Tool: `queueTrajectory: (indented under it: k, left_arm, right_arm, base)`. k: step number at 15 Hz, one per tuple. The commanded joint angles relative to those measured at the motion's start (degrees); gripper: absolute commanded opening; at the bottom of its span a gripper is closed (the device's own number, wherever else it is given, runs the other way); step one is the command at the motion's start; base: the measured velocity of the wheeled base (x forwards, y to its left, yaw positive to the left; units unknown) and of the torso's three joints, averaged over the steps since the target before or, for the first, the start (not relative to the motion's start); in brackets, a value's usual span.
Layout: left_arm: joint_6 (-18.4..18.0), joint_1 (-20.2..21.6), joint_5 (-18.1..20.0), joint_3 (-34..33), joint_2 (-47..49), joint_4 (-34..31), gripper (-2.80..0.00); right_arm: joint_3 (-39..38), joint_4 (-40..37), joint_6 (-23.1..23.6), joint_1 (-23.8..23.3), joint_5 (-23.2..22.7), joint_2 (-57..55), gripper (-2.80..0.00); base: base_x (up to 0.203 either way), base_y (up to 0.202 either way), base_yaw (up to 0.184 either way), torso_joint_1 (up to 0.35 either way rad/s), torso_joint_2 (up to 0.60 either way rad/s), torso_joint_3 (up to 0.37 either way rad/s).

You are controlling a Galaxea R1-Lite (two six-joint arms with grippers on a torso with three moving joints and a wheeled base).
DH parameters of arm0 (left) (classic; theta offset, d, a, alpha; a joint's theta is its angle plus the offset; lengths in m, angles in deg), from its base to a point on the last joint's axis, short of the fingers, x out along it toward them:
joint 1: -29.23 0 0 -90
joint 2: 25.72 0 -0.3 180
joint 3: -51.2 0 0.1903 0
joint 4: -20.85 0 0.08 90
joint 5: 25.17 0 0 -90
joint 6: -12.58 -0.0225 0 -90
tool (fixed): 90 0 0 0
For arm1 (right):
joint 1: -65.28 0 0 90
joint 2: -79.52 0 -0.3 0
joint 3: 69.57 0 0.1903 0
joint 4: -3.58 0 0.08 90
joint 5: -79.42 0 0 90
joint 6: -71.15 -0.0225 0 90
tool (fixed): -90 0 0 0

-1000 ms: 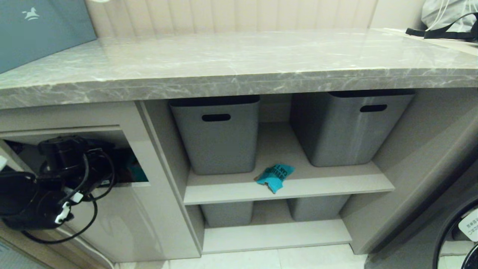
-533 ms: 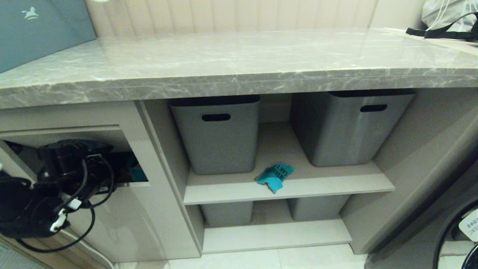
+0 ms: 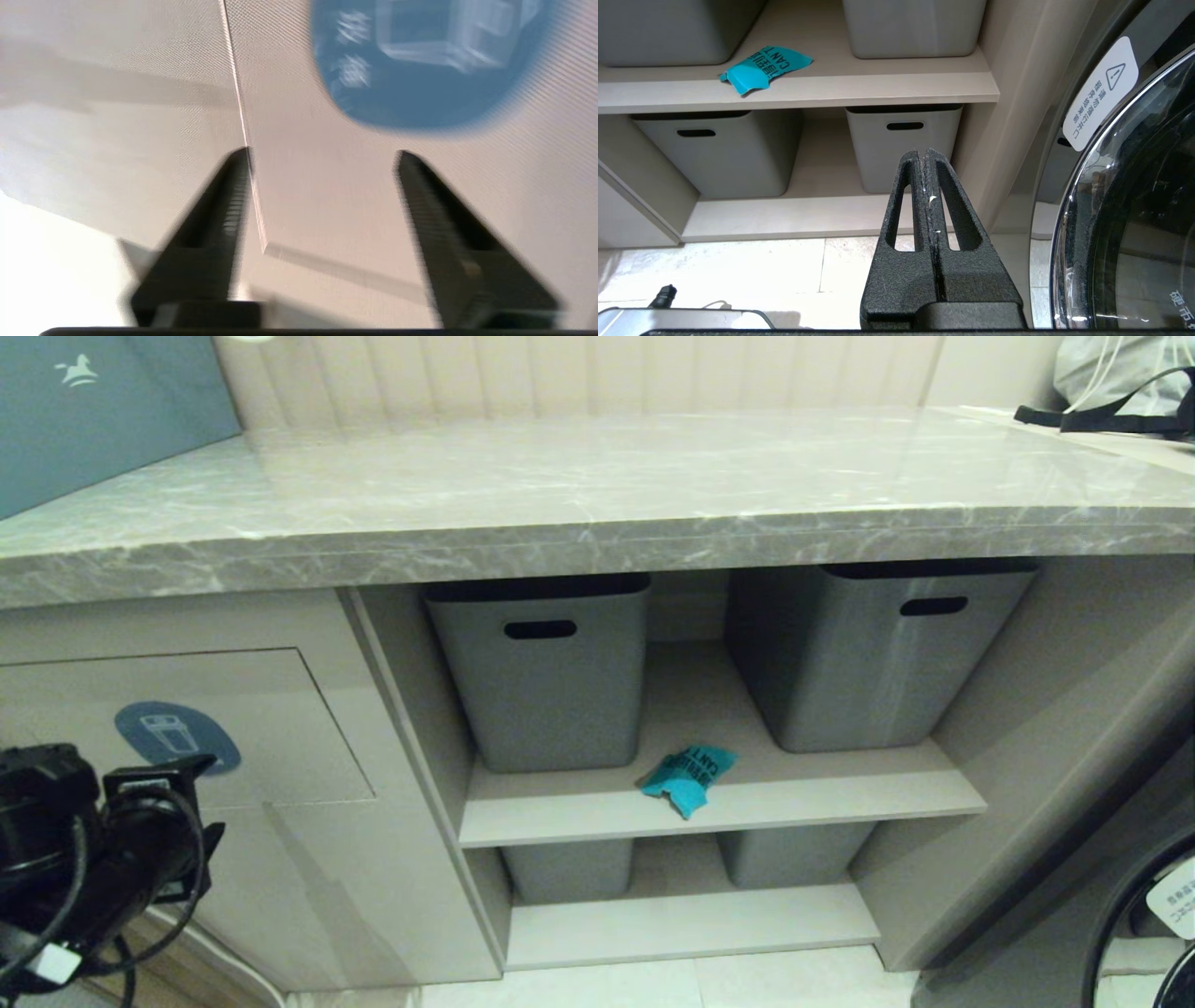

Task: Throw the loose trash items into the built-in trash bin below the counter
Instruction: Put the garbage in the trash can, then pick up the garbage

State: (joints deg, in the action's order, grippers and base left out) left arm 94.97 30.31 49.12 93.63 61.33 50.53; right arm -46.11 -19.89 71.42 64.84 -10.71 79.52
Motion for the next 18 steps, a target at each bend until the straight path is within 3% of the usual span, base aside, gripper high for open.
queueTrajectory:
  k: [1,3,6,8,10,12,15,16,18]
  left_arm:
    - [-2.87,-0.36,-0.2,-2.23,-7.7,-0.22,-2.8]
    - [-10.9,-4.65,-0.08,-6.17,-12.71,-0.84,-2.8]
    - [-27.47,-13.83,0.39,-10.94,-17.32,-0.76,-2.8]
    - [-36.71,-20.41,3.86,-10.83,-18.56,-0.12,-2.8]
    - [-44.38,-27.56,10.06,-9.83,-18.81,0.3,-2.8]
    - [-49.82,-34.18,15.82,-8.49,-15.87,0.27,-2.8]
    - [-51.05,-40.03,18.89,-3.28,-6.4,0.42,-2.8]
    - [-49.82,-42.17,19.18,-0.93,-2.78,0.44,0.0]
    - [-46.65,-45.32,19.25,3.98,4.64,0.58,0.0]
  right_arm:
    - [-0.01,0.1,-0.01,0.0,-0.04,0.0,-2.8]
    - [-0.01,0.06,-0.09,0.0,-0.04,0.0,-2.8]
    - [-0.01,0.08,-0.09,0.0,-0.04,0.0,-2.8]
    - [-0.01,0.01,0.08,0.0,-0.04,0.0,-2.8]
    - [-0.01,0.1,-0.02,0.0,-0.04,0.0,-2.8]
    - [-0.01,0.1,-0.09,0.0,-0.04,0.0,-2.8]
    - [-0.01,0.01,0.08,0.0,-0.04,0.0,-2.8]
    - [-0.01,0.01,0.08,0.0,-0.04,0.0,-2.8]
    - [-0.01,0.09,0.08,0.0,-0.04,0.0,-2.8]
  base:
    - [0.0,0.0,0.0,0.0,0.0,0.0]
    - [0.0,0.0,0.0,0.0,0.0,0.0]
    - [0.0,0.0,0.0,0.0,0.0,0.0]
    - [0.0,0.0,0.0,0.0,0.0,0.0]
    - [0.0,0.0,0.0,0.0,0.0,0.0]
    - [0.0,0.0,0.0,0.0,0.0,0.0]
    - [0.0,0.0,0.0,0.0,0.0,0.0]
    - [0.0,0.0,0.0,0.0,0.0,0.0]
    - [0.0,0.0,0.0,0.0,0.0,0.0]
